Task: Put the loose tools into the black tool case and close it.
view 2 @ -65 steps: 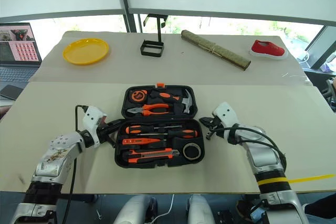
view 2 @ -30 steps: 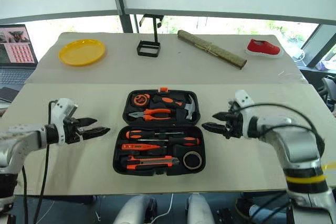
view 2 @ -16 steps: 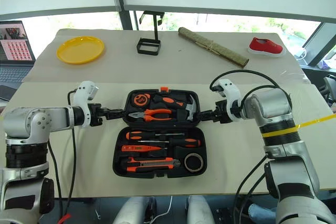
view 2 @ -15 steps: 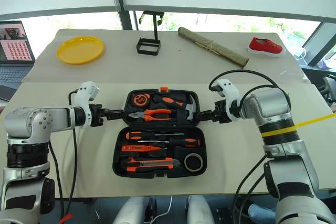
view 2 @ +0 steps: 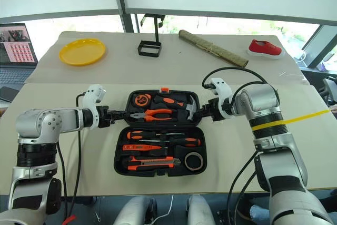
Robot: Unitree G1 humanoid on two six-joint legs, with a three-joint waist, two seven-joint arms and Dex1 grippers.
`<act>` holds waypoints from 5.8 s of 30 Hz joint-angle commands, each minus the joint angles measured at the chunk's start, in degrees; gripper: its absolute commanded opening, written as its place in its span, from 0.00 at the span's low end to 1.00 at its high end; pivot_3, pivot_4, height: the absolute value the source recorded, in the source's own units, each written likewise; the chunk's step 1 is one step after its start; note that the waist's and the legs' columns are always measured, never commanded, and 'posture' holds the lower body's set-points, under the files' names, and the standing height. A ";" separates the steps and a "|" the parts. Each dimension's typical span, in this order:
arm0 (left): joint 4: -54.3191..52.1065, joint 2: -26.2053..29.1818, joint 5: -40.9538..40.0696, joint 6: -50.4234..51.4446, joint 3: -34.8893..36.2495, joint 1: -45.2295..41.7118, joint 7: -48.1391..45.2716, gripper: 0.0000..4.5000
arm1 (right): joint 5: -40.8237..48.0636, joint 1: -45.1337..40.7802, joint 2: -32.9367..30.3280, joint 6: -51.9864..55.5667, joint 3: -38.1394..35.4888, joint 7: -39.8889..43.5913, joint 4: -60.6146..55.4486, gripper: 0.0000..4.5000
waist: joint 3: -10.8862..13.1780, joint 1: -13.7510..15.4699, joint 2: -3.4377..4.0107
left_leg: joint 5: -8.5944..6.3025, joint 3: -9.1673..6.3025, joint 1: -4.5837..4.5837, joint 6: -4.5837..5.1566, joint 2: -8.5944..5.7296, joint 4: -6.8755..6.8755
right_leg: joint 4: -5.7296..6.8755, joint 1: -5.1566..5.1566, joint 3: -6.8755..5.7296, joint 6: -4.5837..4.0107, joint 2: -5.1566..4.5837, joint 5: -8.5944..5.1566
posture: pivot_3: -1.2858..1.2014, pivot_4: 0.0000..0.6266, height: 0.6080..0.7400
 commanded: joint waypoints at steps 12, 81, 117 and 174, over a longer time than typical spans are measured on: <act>-5.67 -1.16 0.88 -35.95 7.16 9.78 -13.22 0.00 | -3.14 11.92 -2.23 -35.05 -7.21 5.42 -15.25 0.00 | -0.02 -0.53 -0.03 | 0.20 0.01 -0.24 -0.14 0.04 -0.08 | 0.03 -0.35 0.08 -0.17 0.04 0.19 | 0.52 0.24 1.00; 4.64 8.38 14.52 -70.91 -6.78 25.49 -33.83 0.01 | -17.80 40.11 -2.77 -66.62 3.22 7.04 -31.44 0.00 | -0.16 -0.12 -0.38 | 0.02 0.31 -0.02 0.16 0.26 0.08 | -0.08 -0.21 0.18 -0.07 0.18 0.17 | 0.52 0.24 1.00; -1.56 4.27 13.11 -59.46 -19.14 7.62 -37.00 0.01 | -9.23 45.66 -9.51 -51.86 2.84 13.15 -48.13 0.00 | -0.15 0.74 -0.40 | 0.04 0.26 -0.02 0.14 0.19 0.13 | -0.10 -0.12 0.17 -0.05 0.23 0.16 | 0.52 0.24 1.00; 1.58 3.75 15.85 -61.13 -19.63 9.01 -36.82 0.01 | -6.31 40.80 -6.93 -52.29 2.13 13.36 -44.33 0.00 | -0.21 0.52 -0.31 | 0.04 0.26 0.11 0.13 0.23 0.11 | -0.03 -0.06 0.19 -0.09 0.26 0.15 | 0.52 0.24 1.00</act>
